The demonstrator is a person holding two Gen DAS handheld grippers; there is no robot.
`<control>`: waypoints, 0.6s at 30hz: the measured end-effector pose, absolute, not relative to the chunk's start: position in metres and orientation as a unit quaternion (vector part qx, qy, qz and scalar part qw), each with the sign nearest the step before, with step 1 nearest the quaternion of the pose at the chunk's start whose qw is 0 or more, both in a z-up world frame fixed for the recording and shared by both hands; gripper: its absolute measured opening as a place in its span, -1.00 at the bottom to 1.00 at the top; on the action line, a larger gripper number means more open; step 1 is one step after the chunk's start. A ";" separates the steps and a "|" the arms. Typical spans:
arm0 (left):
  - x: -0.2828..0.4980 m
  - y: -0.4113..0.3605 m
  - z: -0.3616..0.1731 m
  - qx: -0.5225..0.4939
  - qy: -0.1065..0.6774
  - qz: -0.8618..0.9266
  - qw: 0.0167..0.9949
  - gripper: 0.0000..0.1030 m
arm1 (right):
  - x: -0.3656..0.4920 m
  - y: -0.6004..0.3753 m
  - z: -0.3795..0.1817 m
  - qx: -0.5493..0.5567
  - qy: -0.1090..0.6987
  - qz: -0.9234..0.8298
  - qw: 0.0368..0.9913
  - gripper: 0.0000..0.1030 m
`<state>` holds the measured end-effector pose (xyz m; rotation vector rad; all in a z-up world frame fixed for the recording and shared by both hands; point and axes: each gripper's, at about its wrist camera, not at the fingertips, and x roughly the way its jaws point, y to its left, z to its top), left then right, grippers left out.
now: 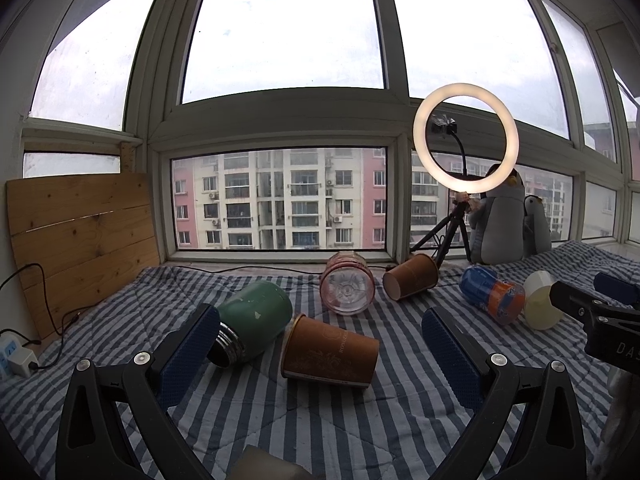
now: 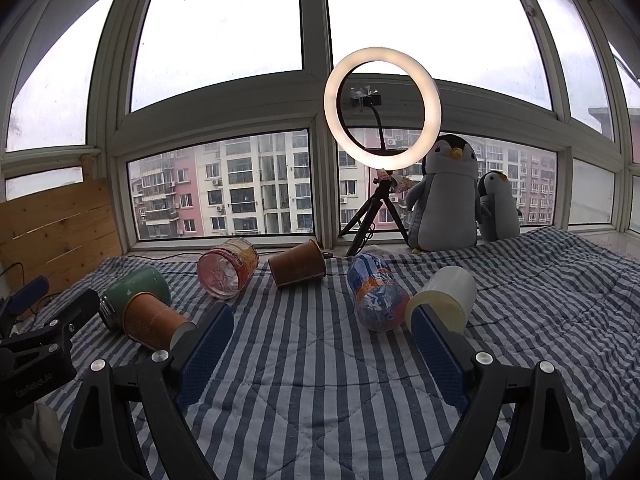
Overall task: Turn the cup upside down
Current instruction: 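Move the right tool down to the brown patterned paper cup lying on its side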
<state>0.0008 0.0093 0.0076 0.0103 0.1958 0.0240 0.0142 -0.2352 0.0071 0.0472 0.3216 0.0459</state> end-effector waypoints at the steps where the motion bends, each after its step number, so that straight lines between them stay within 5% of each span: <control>1: 0.001 0.011 0.009 0.005 0.095 0.016 0.995 0.99 | 0.023 -0.235 0.012 0.025 0.172 0.032 0.984 0.71; 11: -0.002 0.034 0.021 -0.006 0.063 0.059 0.996 0.99 | 0.154 -0.217 0.033 0.084 0.333 0.108 0.933 0.69; 15: 0.003 0.043 0.022 -0.021 0.071 0.064 0.995 0.99 | 0.199 -0.200 0.026 0.080 0.362 0.100 0.923 0.35; 18: 0.002 0.051 0.023 -0.035 0.071 0.068 0.994 0.99 | 0.233 -0.190 0.016 0.079 0.392 0.108 0.910 -0.12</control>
